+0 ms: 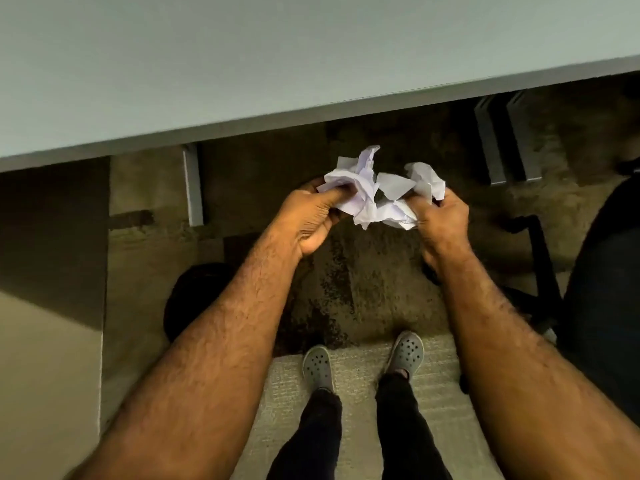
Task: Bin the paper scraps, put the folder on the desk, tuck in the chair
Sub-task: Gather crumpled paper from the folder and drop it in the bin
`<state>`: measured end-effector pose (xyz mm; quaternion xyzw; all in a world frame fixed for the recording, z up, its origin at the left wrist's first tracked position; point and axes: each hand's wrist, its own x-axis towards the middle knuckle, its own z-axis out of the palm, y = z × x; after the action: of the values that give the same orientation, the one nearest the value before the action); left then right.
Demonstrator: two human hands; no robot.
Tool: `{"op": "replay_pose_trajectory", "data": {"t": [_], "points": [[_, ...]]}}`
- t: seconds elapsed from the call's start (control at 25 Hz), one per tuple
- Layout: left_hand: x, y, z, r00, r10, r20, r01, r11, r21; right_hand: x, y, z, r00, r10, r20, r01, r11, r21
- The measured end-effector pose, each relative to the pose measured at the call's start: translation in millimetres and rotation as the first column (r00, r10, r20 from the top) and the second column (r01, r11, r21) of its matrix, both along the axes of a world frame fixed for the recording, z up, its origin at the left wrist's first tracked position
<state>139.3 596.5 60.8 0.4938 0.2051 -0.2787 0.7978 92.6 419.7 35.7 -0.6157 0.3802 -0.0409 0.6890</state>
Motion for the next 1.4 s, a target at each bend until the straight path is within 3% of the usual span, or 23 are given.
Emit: {"op": "replay_pose_trajectory", "data": {"t": [0.12, 0.36, 0.44, 0.52, 0.8, 0.96, 1.08, 1.2, 1.32, 1.4], "points": [[-10, 78, -24, 0.990, 0.141, -0.014, -0.141, 0.990, -0.002, 13, 68, -25, 0.979, 0.156, -0.129, -0.166, 0.984, -0.068], [-46, 214, -90, 0.951, 0.309, 0.015, -0.309, 0.951, -0.006, 20, 201, -74, 0.852, 0.495, -0.170, -0.507, 0.861, -0.039], [-60, 255, -118, 0.928, 0.370, 0.030, -0.369, 0.929, -0.035, 25, 242, -93, 0.826, 0.555, -0.101, -0.564, 0.813, -0.144], [-75, 292, -145, 0.892, 0.452, 0.026, -0.451, 0.892, -0.041, 27, 281, -113, 0.817, 0.572, -0.068, -0.576, 0.804, -0.149], [-127, 355, -246, 0.743, 0.657, -0.124, -0.621, 0.747, 0.238, 5, 376, -228, 0.564, 0.790, -0.242, -0.825, 0.527, -0.202], [-145, 359, -310, 0.726, 0.654, -0.213, -0.471, 0.698, 0.540, -12, 400, -291, 0.353, 0.858, -0.372, -0.927, 0.266, -0.265], [-151, 358, -341, 0.762, 0.621, -0.185, -0.240, 0.536, 0.809, -15, 413, -319, 0.209, 0.859, -0.466, -0.961, 0.094, -0.259], [-148, 355, -347, 0.754, 0.619, -0.222, -0.196, 0.533, 0.823, -21, 426, -325, 0.138, 0.880, -0.454, -0.989, 0.102, -0.103], [-143, 348, -342, 0.775, 0.568, -0.277, -0.124, 0.567, 0.815, -27, 430, -321, 0.012, 0.903, -0.429, -1.000, 0.015, 0.004], [-142, 342, -337, 0.812, 0.516, -0.274, -0.074, 0.555, 0.828, -30, 430, -314, -0.015, 0.913, -0.407, -0.998, 0.009, 0.056]]}}
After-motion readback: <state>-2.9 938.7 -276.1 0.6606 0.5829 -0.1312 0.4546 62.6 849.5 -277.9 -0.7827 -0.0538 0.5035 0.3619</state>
